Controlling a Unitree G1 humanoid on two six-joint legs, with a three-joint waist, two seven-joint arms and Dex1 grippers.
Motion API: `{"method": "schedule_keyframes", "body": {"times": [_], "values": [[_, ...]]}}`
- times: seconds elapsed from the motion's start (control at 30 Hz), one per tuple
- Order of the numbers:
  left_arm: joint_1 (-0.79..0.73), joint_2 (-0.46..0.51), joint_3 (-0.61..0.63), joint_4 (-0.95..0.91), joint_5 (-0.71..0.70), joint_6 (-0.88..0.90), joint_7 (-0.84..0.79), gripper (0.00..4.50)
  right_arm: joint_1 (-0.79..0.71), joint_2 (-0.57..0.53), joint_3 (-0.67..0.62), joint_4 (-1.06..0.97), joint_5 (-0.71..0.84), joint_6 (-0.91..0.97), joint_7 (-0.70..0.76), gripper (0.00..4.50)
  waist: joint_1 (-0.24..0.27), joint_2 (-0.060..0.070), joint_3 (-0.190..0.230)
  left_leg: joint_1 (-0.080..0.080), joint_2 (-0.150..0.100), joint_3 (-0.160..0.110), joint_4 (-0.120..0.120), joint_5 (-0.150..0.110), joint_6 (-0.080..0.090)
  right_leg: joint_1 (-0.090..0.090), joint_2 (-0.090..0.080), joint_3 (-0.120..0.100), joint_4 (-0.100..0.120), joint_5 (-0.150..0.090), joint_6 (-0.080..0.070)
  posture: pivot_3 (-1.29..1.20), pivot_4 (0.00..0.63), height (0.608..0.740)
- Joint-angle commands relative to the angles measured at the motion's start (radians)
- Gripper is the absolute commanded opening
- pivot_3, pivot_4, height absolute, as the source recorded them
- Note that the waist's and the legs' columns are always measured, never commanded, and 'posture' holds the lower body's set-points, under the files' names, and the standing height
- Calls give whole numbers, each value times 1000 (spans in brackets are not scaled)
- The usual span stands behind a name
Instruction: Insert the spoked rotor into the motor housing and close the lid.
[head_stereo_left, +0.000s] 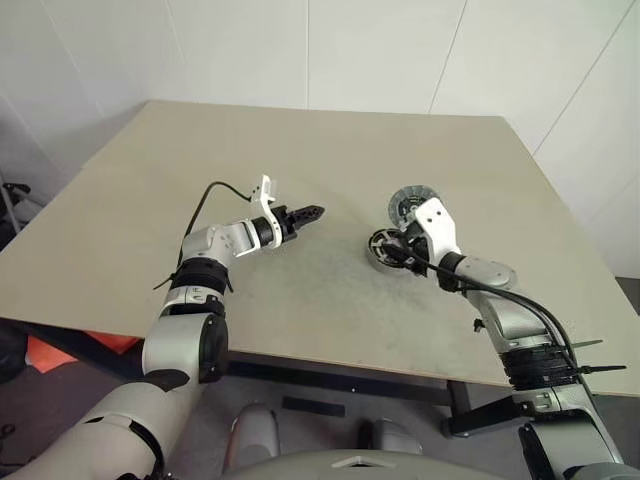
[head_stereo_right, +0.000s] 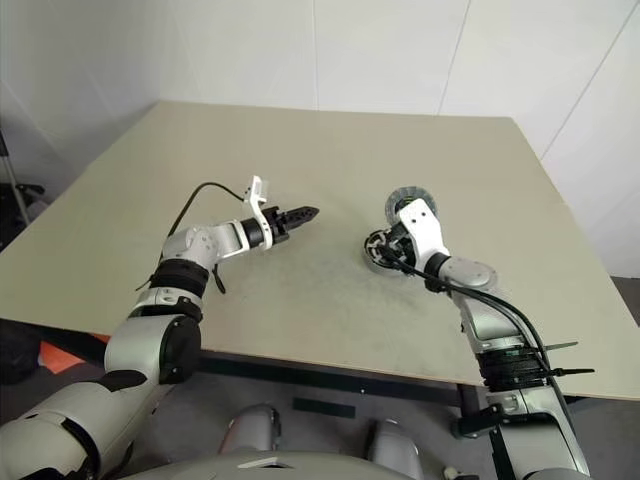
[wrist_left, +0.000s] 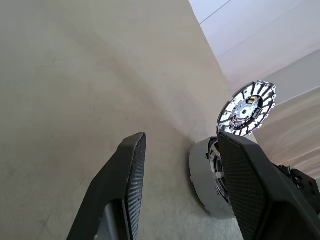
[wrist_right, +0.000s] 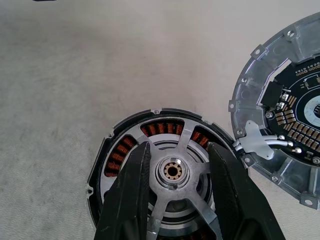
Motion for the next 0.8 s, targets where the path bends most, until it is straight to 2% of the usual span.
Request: {"method": "schedule_keyframes", "body": {"times": [0.03,0.33,0.67,0.8], "values": [[-22,5,8,-33,-19,-24,1,2423,11,-12,1,16,-27,7,-13,1973,0,0,0,0,0,0,0,0,0,0,0,0,0,0,0,0,0,740],[-18,0,-5,-35,-16,-35,-2,2423,-37,-36,-41,-101,21,59,-2,1973,-5,0,0,-1,0,0,1,0,0,0,0,1,0,0,0,0,0,740],[-16,11,-3,-17,-10,-51,6,2423,10,57,-60,70,56,91,-23,1973,-9,0,0,-1,1,0,-2,0,0,-2,1,0,0,0,0,0,0,740],[-18,15,0,-10,-10,-58,12,2423,17,75,-59,112,43,91,-45,1973,-9,-2,-2,4,1,0,-1,0,0,4,1,0,0,0,0,0,0,740]]}}
